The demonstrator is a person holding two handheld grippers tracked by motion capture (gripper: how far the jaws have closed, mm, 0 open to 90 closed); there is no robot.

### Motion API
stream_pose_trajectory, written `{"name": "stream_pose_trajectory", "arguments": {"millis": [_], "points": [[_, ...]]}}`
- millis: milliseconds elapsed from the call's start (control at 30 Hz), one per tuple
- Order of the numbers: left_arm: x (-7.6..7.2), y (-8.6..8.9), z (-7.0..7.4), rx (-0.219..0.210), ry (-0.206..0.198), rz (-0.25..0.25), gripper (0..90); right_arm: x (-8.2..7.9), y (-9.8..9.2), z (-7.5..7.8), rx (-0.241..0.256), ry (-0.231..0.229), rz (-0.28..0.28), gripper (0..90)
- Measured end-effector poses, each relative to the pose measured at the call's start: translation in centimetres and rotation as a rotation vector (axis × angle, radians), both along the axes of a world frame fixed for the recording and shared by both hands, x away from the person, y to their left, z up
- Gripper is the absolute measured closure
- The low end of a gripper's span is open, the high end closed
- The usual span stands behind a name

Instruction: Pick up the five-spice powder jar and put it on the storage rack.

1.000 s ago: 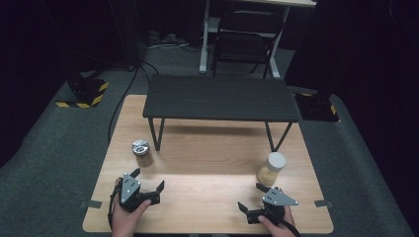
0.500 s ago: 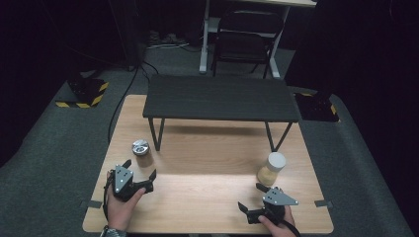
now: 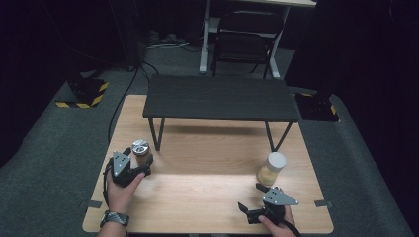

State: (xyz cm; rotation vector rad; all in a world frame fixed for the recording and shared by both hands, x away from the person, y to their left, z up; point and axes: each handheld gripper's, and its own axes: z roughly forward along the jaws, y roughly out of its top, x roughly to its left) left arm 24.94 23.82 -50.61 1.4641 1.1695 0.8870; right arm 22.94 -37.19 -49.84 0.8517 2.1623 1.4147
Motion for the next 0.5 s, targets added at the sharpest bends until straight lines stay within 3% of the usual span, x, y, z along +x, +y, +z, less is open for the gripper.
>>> {"name": "stream_pose_trajectory", "arguments": {"millis": [500], "points": [[1.4, -0.7, 0.1, -0.013, 0.007, 0.048, 27.3, 0.1, -0.1, 0.0, 0.005, 0.001, 0.005, 0.0]]}}
